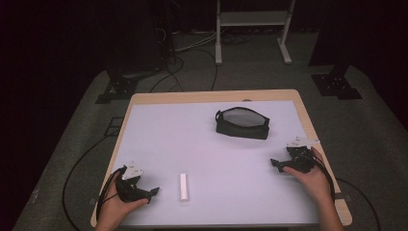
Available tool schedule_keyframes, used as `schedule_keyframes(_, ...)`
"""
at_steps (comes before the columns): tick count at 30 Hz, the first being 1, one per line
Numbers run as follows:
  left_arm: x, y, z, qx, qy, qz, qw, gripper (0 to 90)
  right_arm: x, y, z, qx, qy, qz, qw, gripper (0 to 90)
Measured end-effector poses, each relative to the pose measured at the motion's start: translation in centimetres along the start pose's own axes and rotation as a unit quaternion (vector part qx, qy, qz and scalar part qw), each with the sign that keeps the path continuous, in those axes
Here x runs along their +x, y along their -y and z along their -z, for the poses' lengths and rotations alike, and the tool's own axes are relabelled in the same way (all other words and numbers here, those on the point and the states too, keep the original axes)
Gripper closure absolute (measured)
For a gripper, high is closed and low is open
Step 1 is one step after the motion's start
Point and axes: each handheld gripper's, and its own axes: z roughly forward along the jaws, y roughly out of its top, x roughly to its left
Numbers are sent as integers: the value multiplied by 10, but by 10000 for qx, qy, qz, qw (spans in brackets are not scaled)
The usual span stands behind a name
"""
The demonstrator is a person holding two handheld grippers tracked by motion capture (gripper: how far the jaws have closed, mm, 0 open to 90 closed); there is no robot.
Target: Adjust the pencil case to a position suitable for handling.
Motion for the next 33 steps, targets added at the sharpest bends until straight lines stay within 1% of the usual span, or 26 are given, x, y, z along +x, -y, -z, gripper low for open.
schedule_keyframes(9, 0, 0, 0, 15, 8, 10, 10000, 0, 0, 0, 0, 0, -5, -1, 10000, 114)
schedule_keyframes(13, 0, 0, 0, -4, -3, -2, 10000, 0, 0, 0, 1, -23, -20, 13, 10000, 137)
schedule_keyframes(15, 0, 0, 0, -11, -4, 0, 10000, 0, 1, 0, 2, -32, -16, 38, 10000, 172)
schedule_keyframes(16, 0, 0, 0, -8, -4, -7, 10000, 0, 1, 0, 2, -22, -39, 68, 10000, 209)
schedule_keyframes(17, 0, 0, 0, -8, -4, -7, 10000, 0, 1, 0, 2, -22, -39, 68, 10000, 209)
schedule_keyframes(18, 0, 0, 0, -6, -4, -5, 10000, 0, 2, -2, 4, -44, -70, 24, 10000, 330)
schedule_keyframes(19, 0, 1, 0, -10, -5, -7, 10000, 0, 2, -2, 5, -53, -29, 31, 10000, 338)
schedule_keyframes(23, 0, 1, 0, -12, -6, -5, 10000, 0, 4, -3, 7, -41, -75, 54, 9999, 360)
schedule_keyframes(25, 0, 1, 0, -13, -4, -1, 10000, 0, 4, -7, 11, -118, -81, 79, 9999, 371)
schedule_keyframes(28, 0, 1, 0, -17, -3, 1, 10000, 0, 3, -12, 15, -164, -85, 80, 9998, 375)
schedule_keyframes(33, 0, 1, 0, -17, -3, 3, 10000, 0, 2, -16, 18, -290, -145, 68, 9995, 389)
